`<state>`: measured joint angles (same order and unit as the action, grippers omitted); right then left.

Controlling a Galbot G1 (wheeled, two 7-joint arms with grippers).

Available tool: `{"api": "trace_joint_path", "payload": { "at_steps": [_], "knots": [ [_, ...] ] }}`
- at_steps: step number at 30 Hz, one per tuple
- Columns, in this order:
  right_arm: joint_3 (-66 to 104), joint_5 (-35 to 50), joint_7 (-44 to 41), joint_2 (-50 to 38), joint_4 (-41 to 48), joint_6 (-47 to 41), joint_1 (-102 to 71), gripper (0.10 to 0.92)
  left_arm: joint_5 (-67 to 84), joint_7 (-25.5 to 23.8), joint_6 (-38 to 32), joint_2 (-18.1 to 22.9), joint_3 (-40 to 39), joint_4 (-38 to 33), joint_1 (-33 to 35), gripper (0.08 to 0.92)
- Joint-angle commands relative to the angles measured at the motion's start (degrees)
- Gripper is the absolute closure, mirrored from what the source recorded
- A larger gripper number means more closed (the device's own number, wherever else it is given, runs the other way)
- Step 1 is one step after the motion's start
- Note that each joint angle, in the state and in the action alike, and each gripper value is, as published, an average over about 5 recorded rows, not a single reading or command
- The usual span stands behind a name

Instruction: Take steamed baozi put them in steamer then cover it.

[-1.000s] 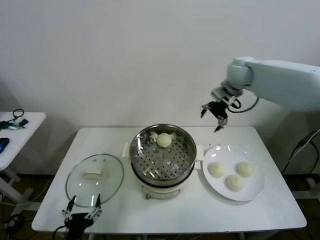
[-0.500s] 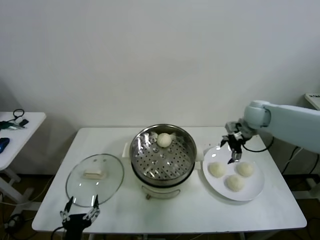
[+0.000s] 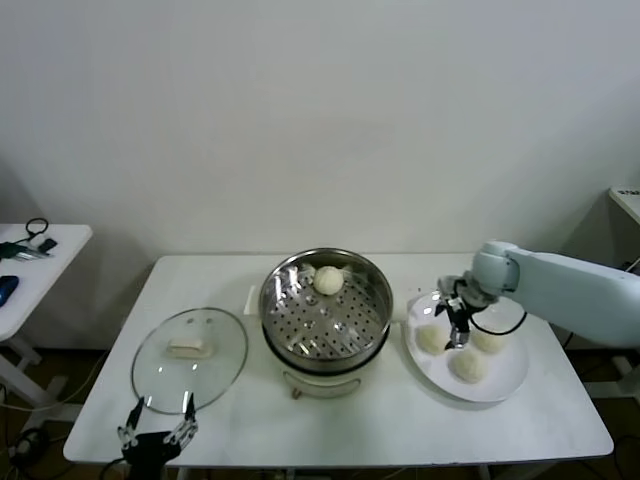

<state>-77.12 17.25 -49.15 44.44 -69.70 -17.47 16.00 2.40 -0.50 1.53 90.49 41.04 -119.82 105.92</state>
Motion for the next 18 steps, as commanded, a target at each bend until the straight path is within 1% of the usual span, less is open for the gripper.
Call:
{"api": "trace_joint_path", "payload": {
  "at_steps": [1,8,14,18],
  "knots": [
    [5.4,-1.9,1.8,0.5,1.2,-1.6,-5.6,0.214,-0.1,0.1,-0.1,0.0,-0.1,-0.1,0.1,0.177],
    [5.5,-2.4,1.4,-0.6,0.5,-2.1,-5.0,0.311,-0.2,0.2,-0.1,0.1,-0.2,-0.7,0.4,0.177],
    [5.2,-1.8,0.7,-1.1,0.2,-2.0,-2.6,0.356,-0.3,0.3,-0.1,0.2,-0.5,-0.8,0.5,0.177],
    [1.7,1.0,-0.7,-1.7,-0.5,-1.2,3.3,0.371,-0.4,0.4,-0.1,0.2,-0.7,-0.9,0.5,0.177]
  ]
}}
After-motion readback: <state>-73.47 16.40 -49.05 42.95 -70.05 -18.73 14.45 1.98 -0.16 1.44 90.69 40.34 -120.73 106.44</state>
